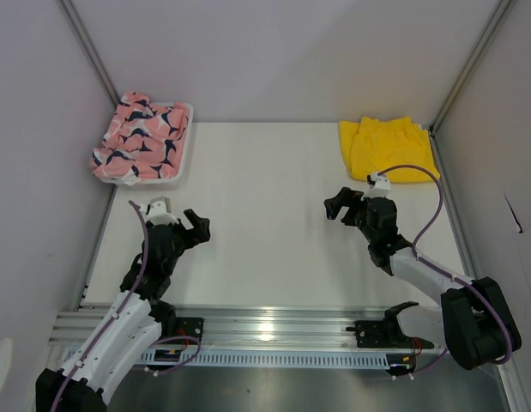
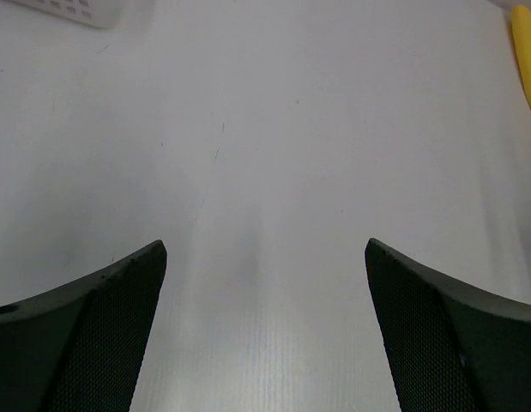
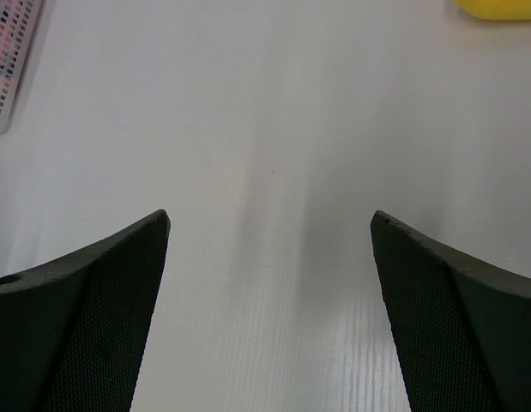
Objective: Fold and stack the shorts
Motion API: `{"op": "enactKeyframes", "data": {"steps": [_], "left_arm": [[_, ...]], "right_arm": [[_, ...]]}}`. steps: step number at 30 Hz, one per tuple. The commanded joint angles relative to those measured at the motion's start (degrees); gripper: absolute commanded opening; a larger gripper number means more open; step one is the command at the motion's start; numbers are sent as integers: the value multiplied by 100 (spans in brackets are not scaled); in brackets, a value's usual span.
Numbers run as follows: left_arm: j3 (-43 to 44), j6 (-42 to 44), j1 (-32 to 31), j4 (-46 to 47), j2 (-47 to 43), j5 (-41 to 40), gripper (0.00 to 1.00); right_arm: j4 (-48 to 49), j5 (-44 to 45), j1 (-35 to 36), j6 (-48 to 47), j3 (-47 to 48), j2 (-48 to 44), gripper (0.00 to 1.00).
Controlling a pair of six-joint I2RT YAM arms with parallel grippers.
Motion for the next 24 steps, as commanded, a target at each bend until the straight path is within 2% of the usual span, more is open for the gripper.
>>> {"op": "enactKeyframes", "data": {"steps": [1,9,12,14,18,19,21,22,24], "left_arm": [[38,59,29,111,20,-71,99],[108,-143,29,-99,65,-475,99],[467,-757,38,-590,187,-861,99],[635,-1135,38,-645,423,-819,99],[1803,-1549,265,-1293,1319,-941,99],[2519,-1523,545,-1678,1530,-863,99],[3007,-1497,915,-2032,2137,-705,99],[3636,-1497,1256,-2294,2304,-565,99],[4001,-1514,1539,-2446,2725,-520,99]], "right_arm": [[307,-15,36,-140,26,-128,99],[342,-42,36,-131,-36,-190,99],[342,-50,36,-122,-10,-154,99],[342,-86,36,-114,-10,-154,100],[333,-86,36,-105,-18,-154,100],[333,-94,27,-105,-18,-163,99],[333,-112,36,-113,-18,-154,99],[342,-112,36,-105,-18,-163,100],[342,-121,36,-105,-10,-154,99]]}}
